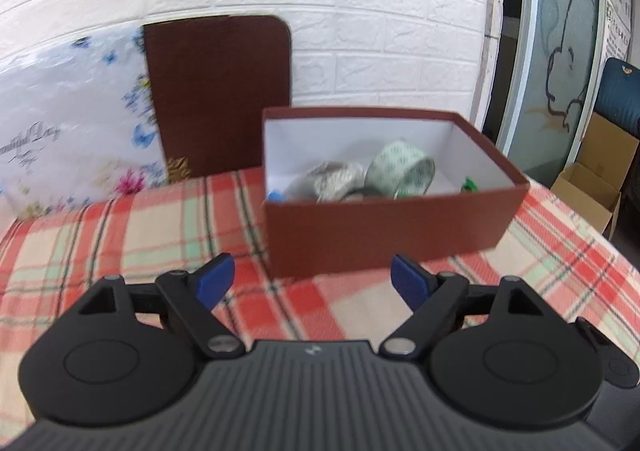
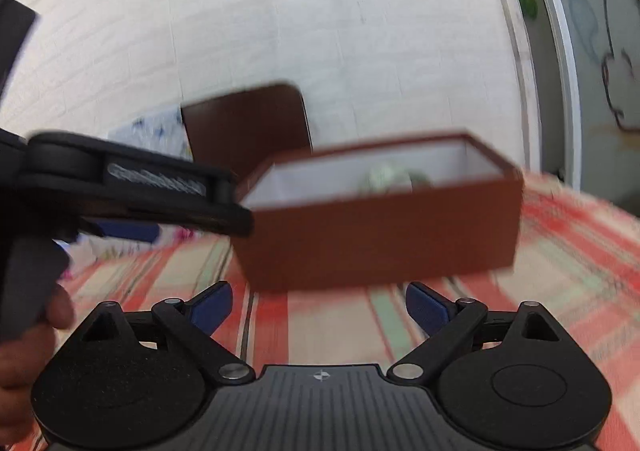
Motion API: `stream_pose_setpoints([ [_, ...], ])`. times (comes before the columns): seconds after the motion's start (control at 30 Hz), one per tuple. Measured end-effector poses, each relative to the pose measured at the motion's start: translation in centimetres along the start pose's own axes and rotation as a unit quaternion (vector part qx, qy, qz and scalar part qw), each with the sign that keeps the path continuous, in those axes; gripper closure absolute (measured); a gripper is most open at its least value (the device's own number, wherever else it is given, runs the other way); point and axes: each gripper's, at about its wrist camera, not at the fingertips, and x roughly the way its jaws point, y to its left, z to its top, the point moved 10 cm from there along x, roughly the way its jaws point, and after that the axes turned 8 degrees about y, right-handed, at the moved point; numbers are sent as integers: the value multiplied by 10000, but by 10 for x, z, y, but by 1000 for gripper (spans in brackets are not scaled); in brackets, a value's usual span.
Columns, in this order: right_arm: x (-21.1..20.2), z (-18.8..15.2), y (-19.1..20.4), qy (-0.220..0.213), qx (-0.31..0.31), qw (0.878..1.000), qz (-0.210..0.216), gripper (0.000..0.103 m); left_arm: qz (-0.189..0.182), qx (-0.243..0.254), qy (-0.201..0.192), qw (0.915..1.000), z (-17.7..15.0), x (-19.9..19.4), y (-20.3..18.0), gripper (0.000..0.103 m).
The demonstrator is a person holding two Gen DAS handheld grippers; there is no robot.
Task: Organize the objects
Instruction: 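Withdraw the left gripper from the brown box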
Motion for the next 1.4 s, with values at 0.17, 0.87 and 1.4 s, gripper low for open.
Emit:
stream_pose_setpoints([
  [0.17, -32, -17, 4, 421, 457, 9980, -94, 9, 499, -43, -50, 9987, -28, -47, 22, 0],
  [0.87, -214, -81, 20, -199, 419, 9987, -217, 1, 1094, -391, -511, 9919, -125, -211, 18, 0],
  [1.4, -204, -74, 45, -206, 209, 9996, -61, 1, 1070, -329, -637, 9917, -134, -225, 20, 0],
])
